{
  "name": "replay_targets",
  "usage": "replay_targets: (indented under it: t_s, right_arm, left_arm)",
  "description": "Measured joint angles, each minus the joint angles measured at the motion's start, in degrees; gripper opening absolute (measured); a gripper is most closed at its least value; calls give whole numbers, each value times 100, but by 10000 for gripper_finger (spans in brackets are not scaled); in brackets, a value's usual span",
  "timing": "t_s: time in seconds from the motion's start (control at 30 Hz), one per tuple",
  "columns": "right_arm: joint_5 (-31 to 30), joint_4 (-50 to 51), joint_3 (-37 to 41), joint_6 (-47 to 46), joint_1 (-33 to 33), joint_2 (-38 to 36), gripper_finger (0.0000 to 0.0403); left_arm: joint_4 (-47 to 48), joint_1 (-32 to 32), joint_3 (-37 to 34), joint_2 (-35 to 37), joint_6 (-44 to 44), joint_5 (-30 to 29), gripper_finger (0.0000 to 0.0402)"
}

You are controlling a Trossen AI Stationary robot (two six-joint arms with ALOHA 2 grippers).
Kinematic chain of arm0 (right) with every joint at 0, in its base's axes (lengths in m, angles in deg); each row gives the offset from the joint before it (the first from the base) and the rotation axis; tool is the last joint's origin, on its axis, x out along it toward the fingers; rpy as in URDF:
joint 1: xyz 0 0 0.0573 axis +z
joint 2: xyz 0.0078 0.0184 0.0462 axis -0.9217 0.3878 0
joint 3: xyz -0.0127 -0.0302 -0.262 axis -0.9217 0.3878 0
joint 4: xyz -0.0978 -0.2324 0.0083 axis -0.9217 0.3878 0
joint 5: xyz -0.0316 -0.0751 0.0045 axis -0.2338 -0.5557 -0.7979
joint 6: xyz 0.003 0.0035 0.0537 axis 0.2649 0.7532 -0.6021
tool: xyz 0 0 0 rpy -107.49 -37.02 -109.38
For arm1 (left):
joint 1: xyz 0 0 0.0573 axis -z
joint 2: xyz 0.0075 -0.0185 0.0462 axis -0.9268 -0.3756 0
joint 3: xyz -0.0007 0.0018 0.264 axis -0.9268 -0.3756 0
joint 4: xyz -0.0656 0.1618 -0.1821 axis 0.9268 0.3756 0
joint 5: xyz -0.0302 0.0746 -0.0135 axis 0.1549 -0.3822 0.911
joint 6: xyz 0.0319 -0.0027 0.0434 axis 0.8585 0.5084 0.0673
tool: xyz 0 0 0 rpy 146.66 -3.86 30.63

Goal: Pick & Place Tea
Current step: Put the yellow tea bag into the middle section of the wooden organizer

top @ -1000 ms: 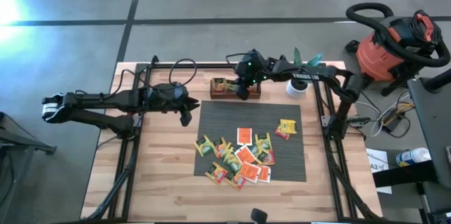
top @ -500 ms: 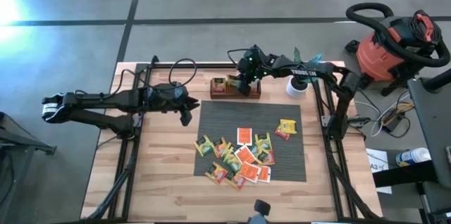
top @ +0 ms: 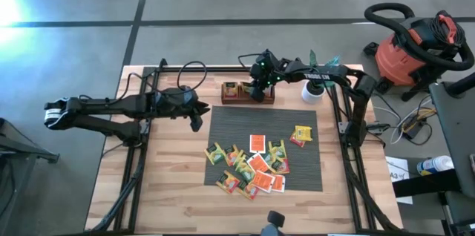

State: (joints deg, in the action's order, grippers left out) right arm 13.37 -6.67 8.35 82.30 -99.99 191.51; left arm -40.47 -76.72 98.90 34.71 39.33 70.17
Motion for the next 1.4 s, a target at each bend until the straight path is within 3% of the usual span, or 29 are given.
replay_targets:
  t_s: [0.17,0.43,0.67,0.8,1.03,1.2,1.4]
  right_arm:
    - [-25,141,0,107,2,9,22]
    - [-478,258,0,343,17,5,91]
    - [-480,309,-267,309,27,-15,131]
    - [-480,615,-604,225,61,-18,134]
    - [-386,1765,-1134,214,431,-61,124]
    - [-29,2113,-1161,133,876,-61,117]
    - [41,2101,-1097,-212,1452,-61,110]
  left_arm:
    - [0,0,-1,0,-1,0,84]
    - [-1,1,-2,0,-44,2,84]
    - [31,0,-1,0,-64,4,84]
    - [355,2,-2,0,-66,128,84]
    - [1190,34,-121,-9,-139,1014,84]
    - [1069,153,-646,-11,-554,1420,84]
    - [318,453,-1368,-10,-1692,1839,84]
